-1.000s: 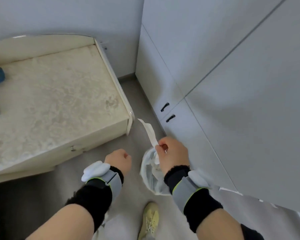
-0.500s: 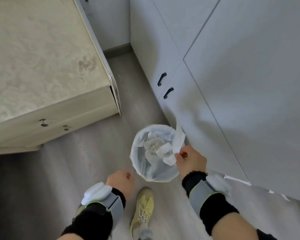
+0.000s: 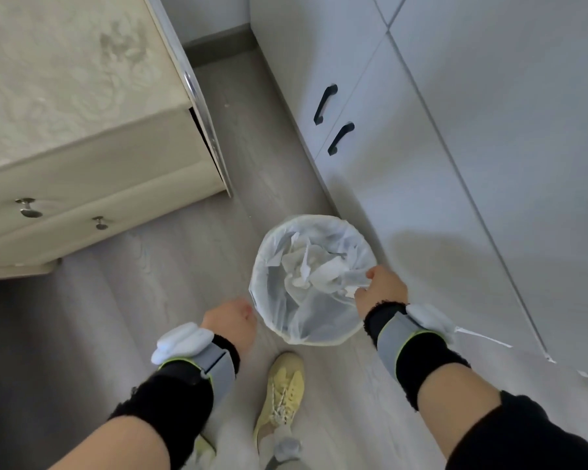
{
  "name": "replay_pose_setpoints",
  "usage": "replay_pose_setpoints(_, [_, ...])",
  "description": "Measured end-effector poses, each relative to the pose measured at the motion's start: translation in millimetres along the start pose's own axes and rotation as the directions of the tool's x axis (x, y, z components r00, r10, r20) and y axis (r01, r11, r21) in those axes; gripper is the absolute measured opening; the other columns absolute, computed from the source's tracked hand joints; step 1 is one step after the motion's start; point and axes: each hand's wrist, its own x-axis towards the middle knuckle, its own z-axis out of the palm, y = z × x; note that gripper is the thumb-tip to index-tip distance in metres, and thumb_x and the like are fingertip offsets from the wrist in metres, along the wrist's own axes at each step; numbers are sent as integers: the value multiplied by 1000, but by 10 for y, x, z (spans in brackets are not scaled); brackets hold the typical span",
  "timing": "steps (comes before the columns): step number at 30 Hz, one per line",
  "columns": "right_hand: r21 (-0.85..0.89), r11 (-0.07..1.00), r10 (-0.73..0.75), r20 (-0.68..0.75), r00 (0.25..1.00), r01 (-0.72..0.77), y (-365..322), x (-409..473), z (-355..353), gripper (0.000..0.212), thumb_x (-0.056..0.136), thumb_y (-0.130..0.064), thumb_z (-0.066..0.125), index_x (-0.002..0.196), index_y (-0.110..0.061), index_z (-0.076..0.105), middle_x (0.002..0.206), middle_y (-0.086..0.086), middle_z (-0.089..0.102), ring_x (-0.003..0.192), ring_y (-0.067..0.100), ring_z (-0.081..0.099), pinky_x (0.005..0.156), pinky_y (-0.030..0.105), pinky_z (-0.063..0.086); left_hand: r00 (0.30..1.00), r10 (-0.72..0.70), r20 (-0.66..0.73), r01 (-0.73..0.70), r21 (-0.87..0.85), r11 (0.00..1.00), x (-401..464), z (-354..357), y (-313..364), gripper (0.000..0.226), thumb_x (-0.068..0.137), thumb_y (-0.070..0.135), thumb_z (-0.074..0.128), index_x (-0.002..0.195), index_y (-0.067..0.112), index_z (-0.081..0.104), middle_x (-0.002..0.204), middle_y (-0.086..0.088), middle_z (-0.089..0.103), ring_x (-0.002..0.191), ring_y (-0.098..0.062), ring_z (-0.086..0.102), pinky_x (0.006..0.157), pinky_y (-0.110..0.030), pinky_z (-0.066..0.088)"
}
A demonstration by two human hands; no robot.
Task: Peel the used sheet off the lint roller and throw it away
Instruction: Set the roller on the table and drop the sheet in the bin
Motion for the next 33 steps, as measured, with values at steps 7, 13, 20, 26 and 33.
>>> replay_pose_setpoints(7, [-162,981,-91,86,992,104,38,377,72,38,83,-8,48,120,-12,53,144,16,27,124,38,38,108,38,30,994,102,44,-99,-74,992,367,205,140,34,93,24,45,126,23,55,150,-5,28,123,-26,46,98,-26,35])
replay_pose_setpoints(13, [-326,939,-53,170,984,107,23,538,194,38,87,-12,46,125,-7,45,141,17,30,127,29,38,109,35,30,995,88,54,-88,-8,996,490,299,165,40,94,24,42,129,4,46,133,-14,47,115,-30,50,92,-32,40])
replay_pose_setpoints(20, [-571,816,-20,128,992,91,-51,623,404,27,89,-15,38,111,-7,50,123,14,50,123,30,34,99,27,33,998,31,53,-30,-27,999,514,289,132,36,94,25,40,118,1,51,126,-17,44,102,-32,55,84,-32,43])
replay_pose_setpoints(26, [-757,601,-108,240,965,256,-294,359,635,31,88,-16,32,108,-19,56,113,4,59,112,25,48,92,32,28,998,-52,26,54,-104,993,371,221,-248,40,93,27,41,124,2,46,131,-17,41,105,-33,54,91,-36,45])
replay_pose_setpoints(33, [-611,734,-175,249,953,295,-906,-232,1014,30,89,-22,41,112,-6,53,122,14,52,118,30,40,98,31,35,963,-268,0,260,-244,934,147,-36,-1052,40,91,27,45,122,1,48,126,-18,42,101,-34,55,92,-40,47])
